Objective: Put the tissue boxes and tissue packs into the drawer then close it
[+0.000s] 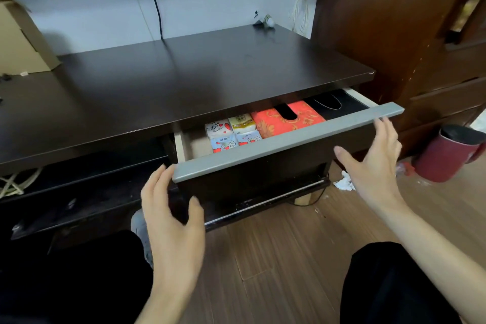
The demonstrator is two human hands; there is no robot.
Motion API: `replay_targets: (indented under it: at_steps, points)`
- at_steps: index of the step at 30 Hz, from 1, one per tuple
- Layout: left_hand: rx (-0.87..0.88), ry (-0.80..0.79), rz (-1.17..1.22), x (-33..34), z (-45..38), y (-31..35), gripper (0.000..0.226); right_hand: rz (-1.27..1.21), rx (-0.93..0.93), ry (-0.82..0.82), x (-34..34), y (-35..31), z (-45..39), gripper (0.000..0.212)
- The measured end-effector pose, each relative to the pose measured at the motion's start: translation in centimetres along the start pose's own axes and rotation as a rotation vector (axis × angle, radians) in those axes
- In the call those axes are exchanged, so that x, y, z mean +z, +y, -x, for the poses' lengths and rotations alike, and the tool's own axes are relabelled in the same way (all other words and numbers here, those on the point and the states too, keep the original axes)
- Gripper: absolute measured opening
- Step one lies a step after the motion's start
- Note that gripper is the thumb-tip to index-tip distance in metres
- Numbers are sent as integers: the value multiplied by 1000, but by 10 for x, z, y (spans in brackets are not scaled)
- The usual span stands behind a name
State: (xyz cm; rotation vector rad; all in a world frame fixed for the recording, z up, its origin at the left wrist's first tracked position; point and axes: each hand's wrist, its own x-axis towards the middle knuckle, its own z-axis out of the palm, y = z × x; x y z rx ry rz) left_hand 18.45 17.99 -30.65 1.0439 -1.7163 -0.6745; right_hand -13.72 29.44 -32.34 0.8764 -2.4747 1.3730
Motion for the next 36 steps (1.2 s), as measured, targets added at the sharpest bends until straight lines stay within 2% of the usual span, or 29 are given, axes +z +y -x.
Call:
replay_targets:
  at_steps: [2, 5, 8, 13, 20, 26, 30, 33, 36]
  points:
    - [-99, -23, 71, 9, 16, -3, 79, -49, 109, -61, 10, 5, -3, 101]
    - [-258, -85, 154, 31, 12, 4, 92, -113, 167, -149, 28, 3, -10, 115]
    - [-288, -98, 164, 42, -2, 4, 96, -120, 160, -164, 43, -3, -19, 123]
    - [-388, -26, 195, 55, -22, 2, 88, -147, 175, -176, 66, -17, -42, 124]
    - [-344, -164, 116, 88, -47, 1, 88, -157, 184, -151, 102, -29, -68, 121]
    - [-305, -197, 51, 105, -85, -19, 90, -127, 162, -186, 137, -39, -86, 111]
    - [-305, -214, 55, 102, -86, -24, 90, -147, 160, -210, 136, -32, -85, 100]
    - [-330, -272, 52, 89, -85, -19, 80, -225, 185, -297, 116, -28, -79, 75]
    - [-325, -380, 88, 60, -83, 2, 56, -390, 162, -479, 79, -27, -57, 38]
